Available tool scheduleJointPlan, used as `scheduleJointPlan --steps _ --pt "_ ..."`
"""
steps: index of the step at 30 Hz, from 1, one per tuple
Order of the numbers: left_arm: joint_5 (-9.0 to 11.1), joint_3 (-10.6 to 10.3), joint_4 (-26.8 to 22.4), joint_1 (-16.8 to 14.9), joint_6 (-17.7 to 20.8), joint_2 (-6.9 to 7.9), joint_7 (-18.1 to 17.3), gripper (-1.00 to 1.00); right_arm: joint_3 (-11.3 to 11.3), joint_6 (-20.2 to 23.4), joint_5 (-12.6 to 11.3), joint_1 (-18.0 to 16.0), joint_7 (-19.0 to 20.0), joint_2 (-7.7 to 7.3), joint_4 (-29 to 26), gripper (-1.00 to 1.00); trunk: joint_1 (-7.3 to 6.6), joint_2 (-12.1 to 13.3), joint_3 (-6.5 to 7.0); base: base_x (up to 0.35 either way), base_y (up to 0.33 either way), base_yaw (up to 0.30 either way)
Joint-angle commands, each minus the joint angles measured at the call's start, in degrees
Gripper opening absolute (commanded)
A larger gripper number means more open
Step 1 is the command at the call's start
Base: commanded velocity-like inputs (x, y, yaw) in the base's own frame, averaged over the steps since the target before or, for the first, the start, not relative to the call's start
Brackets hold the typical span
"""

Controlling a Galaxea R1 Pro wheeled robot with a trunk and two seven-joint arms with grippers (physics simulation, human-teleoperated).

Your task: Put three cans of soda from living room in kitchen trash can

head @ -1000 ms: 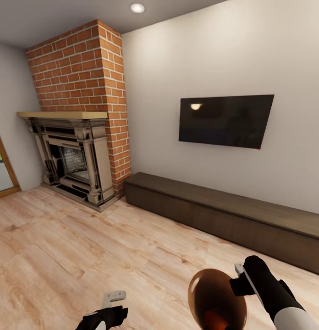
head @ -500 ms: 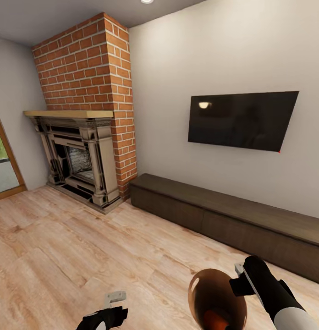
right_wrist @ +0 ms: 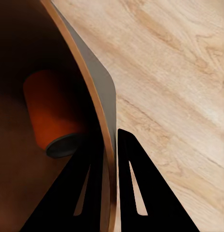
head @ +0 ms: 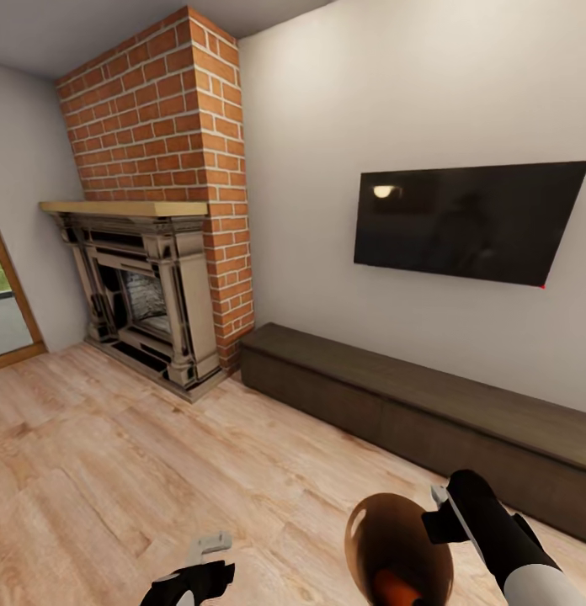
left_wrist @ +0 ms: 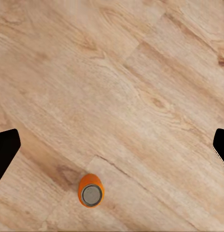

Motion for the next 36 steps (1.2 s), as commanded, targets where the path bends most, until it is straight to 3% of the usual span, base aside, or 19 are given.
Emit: scheduleJointPlan --steps 1,36 --pt "0.0 0.0 0.0 0.0 -0.01 0.0 0.01 1.0 -0.04 0.06 -0.5 -0.02 0.34 0.0 0.0 -1.0 0.0 0.0 0.01 0.25 -0.06 0.003" --pt "-0.09 -0.09 0.0 0.0 -0.21 0.0 -0.04 1.0 -0.06 0.06 -0.36 0.07 0.35 -0.33 -0.03 -1.0 0.0 0.0 0.0 0.015 -0.004 0.0"
